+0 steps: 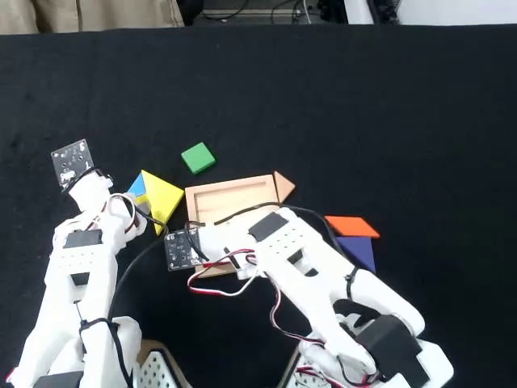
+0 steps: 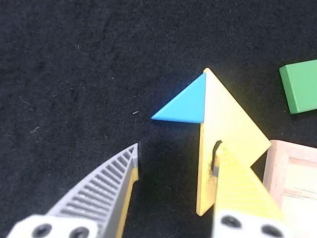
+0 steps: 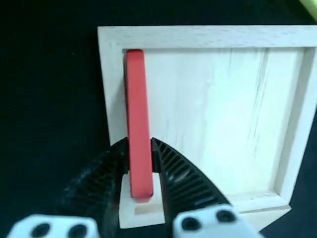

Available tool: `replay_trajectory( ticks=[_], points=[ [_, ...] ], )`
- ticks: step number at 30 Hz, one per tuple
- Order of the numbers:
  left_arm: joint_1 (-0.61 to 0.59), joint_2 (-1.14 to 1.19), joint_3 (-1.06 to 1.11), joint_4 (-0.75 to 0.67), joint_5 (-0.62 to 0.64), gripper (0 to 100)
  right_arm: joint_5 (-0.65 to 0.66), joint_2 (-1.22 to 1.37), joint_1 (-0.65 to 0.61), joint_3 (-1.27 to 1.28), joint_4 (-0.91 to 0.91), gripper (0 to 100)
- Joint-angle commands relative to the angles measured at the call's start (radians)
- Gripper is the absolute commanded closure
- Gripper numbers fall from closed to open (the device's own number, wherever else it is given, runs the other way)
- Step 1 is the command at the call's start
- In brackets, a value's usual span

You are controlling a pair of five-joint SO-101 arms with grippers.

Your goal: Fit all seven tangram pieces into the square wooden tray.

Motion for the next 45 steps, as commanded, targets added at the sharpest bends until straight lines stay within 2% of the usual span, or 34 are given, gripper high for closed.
replay_trajectory(
  ticks=[1, 9, 11, 14, 17, 19, 25, 30, 33, 39, 41, 43, 45],
  points=[
    [0.015, -0.003, -0.053, -0.014, -0.003, 75, 0.008, 0.002, -0.017, -0.030, 0.018, 98.7],
    [0.015, -0.003, -0.053, -0.014, -0.003, 75, 0.002, 0.001, -0.012, -0.039, 0.021, 98.7],
    [0.015, -0.003, -0.053, -0.014, -0.003, 75, -0.037, 0.001, -0.011, -0.056, 0.023, 97.5],
    [0.015, -0.003, -0.053, -0.014, -0.003, 75, -0.123, 0.001, -0.012, -0.073, 0.023, 86.0],
    [0.015, -0.003, -0.053, -0.014, -0.003, 75, -0.087, 0.001, -0.015, -0.071, 0.025, 72.9],
    [0.015, -0.003, -0.053, -0.014, -0.003, 75, -0.081, 0.001, -0.015, -0.074, 0.025, 69.1],
    [0.015, -0.003, -0.053, -0.014, -0.003, 75, -0.078, 0.001, 0.003, -0.111, 0.034, 73.9],
    [0.015, -0.003, -0.053, -0.014, -0.003, 75, -0.077, 0.001, 0.046, -0.229, 0.140, 77.6],
    [0.015, -0.003, -0.053, -0.014, -0.003, 75, -0.077, 0.007, 0.048, -0.255, 0.141, 77.6],
    [0.015, -0.003, -0.053, -0.014, -0.003, 75, -0.112, 0.012, 0.063, -0.199, -0.071, 78.9],
    [0.015, -0.003, -0.053, -0.014, -0.003, 75, -0.178, 0.012, 0.072, -0.182, -0.160, 86.3],
    [0.015, -0.003, -0.053, -0.014, -0.003, 75, -0.230, 0.012, 0.097, -0.176, -0.232, 98.6],
    [0.015, -0.003, -0.053, -0.014, -0.003, 75, -0.276, 0.012, 0.121, -0.173, -0.288, 95.6]
  ],
)
